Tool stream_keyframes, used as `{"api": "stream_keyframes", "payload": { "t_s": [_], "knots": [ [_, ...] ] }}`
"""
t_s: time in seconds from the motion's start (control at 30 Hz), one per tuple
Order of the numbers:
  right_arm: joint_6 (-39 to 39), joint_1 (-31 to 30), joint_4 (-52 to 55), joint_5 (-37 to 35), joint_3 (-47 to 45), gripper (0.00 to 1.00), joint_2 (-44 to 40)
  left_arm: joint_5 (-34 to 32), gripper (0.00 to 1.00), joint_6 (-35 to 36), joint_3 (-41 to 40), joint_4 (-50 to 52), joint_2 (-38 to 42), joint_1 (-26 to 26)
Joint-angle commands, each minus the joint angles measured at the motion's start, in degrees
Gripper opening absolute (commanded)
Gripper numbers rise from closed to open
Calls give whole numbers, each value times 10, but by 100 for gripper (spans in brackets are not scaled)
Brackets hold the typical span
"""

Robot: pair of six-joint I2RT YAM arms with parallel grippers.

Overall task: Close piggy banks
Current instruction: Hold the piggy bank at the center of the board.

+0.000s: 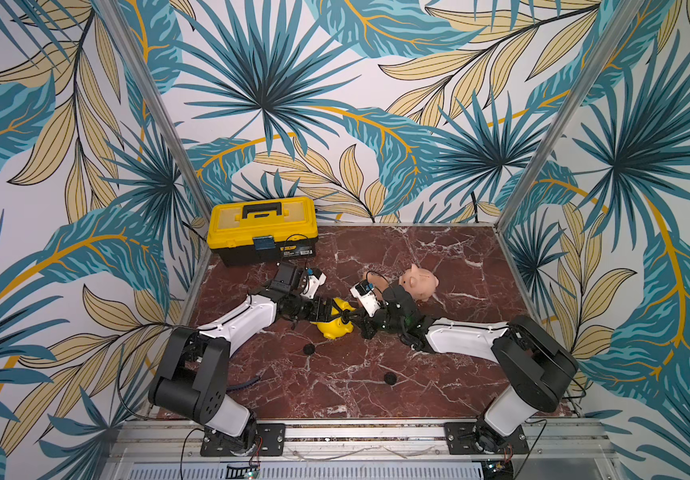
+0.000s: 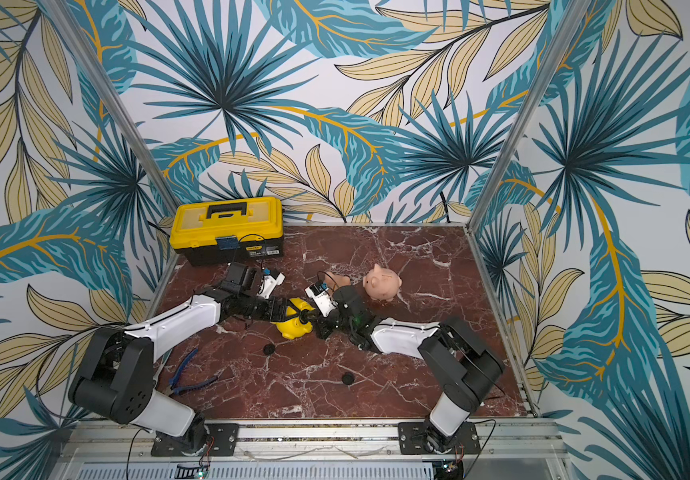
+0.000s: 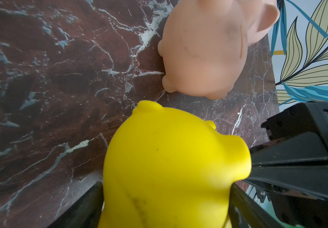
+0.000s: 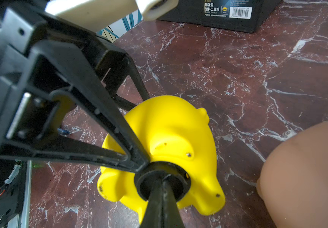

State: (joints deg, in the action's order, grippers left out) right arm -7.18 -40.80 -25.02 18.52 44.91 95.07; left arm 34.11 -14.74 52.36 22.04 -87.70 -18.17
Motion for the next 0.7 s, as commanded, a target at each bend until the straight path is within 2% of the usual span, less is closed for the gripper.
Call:
{"api": "stream_keyframes", "payload": {
  "t_s": [0.0,0.67],
  "knots": [
    [9,1,6,5,4,0,7,-1,92,6,-22,15,-4,-5],
    [13,1,12,13,-6,0,7,1,92,6,-21,15,-3,-4]
  ]
}}
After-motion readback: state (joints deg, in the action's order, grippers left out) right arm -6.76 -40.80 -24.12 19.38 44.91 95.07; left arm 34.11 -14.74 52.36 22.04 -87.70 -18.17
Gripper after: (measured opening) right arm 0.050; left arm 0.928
